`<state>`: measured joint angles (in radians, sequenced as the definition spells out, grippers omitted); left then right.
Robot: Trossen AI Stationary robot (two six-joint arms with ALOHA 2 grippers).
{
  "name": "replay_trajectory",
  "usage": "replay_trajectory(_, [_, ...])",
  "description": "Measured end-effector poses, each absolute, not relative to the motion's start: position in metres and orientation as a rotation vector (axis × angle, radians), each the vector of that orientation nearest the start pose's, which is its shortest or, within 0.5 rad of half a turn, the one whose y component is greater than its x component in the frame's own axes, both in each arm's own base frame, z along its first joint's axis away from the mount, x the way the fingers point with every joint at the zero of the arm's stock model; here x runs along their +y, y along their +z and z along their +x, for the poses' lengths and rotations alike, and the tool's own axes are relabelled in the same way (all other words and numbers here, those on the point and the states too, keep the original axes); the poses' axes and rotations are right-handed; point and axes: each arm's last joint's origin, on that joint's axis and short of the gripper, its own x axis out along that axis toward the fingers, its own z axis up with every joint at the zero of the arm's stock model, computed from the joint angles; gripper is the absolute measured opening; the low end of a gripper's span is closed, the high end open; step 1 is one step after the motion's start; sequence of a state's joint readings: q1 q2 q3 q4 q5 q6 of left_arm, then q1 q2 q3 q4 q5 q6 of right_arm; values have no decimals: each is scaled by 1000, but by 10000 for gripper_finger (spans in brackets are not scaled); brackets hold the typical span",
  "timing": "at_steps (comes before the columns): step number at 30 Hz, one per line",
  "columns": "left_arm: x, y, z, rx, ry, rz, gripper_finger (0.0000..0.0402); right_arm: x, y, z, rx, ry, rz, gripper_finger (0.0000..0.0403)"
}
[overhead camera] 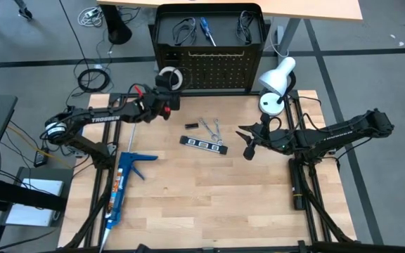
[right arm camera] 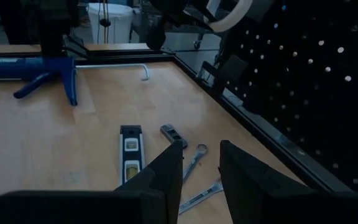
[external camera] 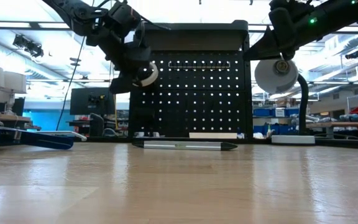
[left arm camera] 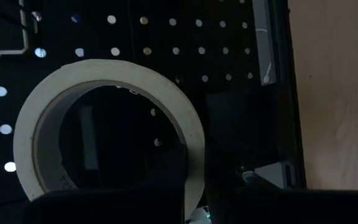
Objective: Hang tools onto peg board
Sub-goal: Hang the masking tape on the pegboard
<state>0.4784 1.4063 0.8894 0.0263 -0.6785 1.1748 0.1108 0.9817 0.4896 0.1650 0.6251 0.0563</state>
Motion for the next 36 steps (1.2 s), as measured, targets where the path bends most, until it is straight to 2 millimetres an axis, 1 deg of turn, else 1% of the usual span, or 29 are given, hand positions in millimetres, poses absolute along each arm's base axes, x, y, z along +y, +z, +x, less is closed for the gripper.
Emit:
replay_trajectory(5, [158,252,255,1128,676,1076,25,6,231,205,291,-518,-65,111])
replay_trajectory(12, [158,252,255,1128,630,1108,25,6,231,205,289,-517,-69,111])
replay_trajectory(24, [168,237,259,1195,610,1112,28,6,231,205,289,-517,-69,111])
replay_trajectory(28, [170,236,259,1212,610,1130,40,6,231,205,290,-517,-72,111])
replay_trajectory(31, [170,237,259,1210,633,1134,56,6,231,205,290,-517,-73,111])
replay_trajectory(36, [170,237,259,1222,611,1148,85,6,232,205,284,-516,-73,111])
